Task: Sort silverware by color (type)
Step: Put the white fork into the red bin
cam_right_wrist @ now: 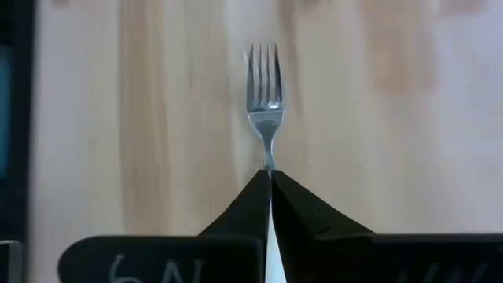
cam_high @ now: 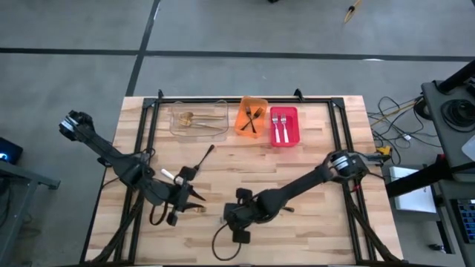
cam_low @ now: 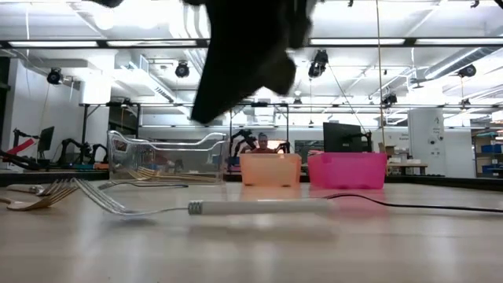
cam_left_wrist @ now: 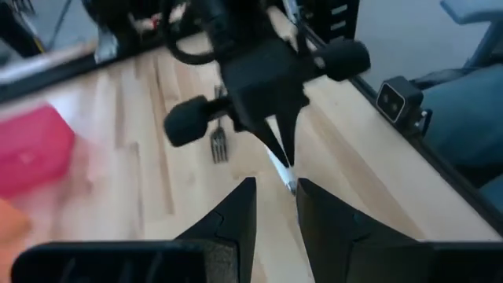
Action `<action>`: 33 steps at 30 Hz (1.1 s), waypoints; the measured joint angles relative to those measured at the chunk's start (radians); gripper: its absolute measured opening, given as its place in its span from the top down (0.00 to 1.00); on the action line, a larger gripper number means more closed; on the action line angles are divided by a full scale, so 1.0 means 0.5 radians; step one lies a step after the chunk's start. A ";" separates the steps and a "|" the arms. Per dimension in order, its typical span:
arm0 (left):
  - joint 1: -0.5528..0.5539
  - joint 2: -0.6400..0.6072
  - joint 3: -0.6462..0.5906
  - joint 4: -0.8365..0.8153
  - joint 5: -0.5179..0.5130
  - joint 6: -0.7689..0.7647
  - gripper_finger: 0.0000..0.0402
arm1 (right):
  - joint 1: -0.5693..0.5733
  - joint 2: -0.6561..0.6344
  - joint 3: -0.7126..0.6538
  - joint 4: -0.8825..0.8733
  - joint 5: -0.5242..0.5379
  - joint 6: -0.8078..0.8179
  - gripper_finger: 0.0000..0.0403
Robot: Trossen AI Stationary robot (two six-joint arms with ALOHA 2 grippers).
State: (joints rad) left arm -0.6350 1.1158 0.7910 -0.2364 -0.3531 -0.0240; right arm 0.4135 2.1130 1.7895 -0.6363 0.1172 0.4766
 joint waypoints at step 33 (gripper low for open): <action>0.002 -0.077 -0.051 -0.005 -0.008 -0.068 0.81 | 0.055 0.009 -0.691 1.284 0.292 -0.776 0.98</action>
State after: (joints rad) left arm -0.6342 1.0775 0.7654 -0.2391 -0.3571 -0.0582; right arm 0.4408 2.1174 1.4441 0.0055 0.2633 0.0885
